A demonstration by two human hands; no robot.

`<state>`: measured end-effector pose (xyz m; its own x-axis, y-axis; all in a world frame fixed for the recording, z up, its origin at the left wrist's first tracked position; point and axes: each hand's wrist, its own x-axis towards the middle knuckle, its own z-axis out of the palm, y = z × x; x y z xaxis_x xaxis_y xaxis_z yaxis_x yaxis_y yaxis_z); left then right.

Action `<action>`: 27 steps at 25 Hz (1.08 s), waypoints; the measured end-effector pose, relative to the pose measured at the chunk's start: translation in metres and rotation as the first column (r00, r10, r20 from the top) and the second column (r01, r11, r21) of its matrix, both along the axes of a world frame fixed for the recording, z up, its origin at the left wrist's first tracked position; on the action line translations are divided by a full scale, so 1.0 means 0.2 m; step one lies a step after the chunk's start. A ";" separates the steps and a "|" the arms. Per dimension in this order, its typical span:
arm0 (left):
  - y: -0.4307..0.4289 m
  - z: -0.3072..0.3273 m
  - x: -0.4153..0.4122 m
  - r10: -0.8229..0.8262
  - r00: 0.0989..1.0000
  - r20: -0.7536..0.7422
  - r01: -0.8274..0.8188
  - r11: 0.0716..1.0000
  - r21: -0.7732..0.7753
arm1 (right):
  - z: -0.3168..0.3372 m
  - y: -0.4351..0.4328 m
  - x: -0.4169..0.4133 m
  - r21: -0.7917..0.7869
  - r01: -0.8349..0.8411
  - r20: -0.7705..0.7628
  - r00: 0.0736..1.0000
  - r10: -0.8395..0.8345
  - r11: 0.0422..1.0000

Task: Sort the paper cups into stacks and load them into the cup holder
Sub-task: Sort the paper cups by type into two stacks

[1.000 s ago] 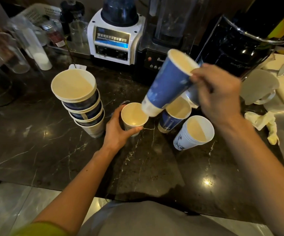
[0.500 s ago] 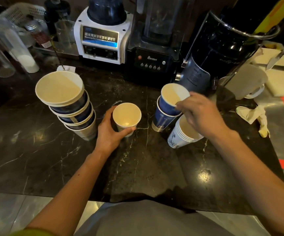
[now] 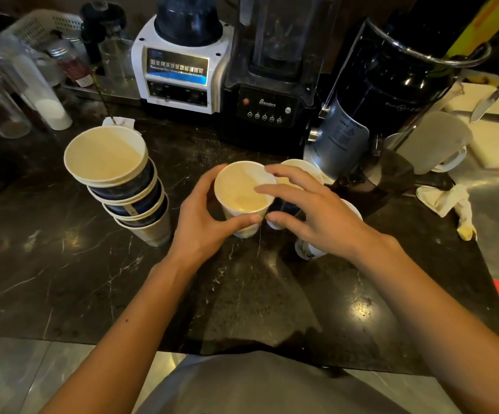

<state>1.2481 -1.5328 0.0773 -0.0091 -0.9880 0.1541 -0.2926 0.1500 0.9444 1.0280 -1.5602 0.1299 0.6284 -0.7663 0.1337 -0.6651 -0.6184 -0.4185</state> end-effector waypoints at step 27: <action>0.07 0.43 0.18 0.355 0.823 0.442 -0.111 0.865 -0.489 | 0.02 0.23 -0.53 -0.012 0.357 -0.116 0.927 -0.355 0.934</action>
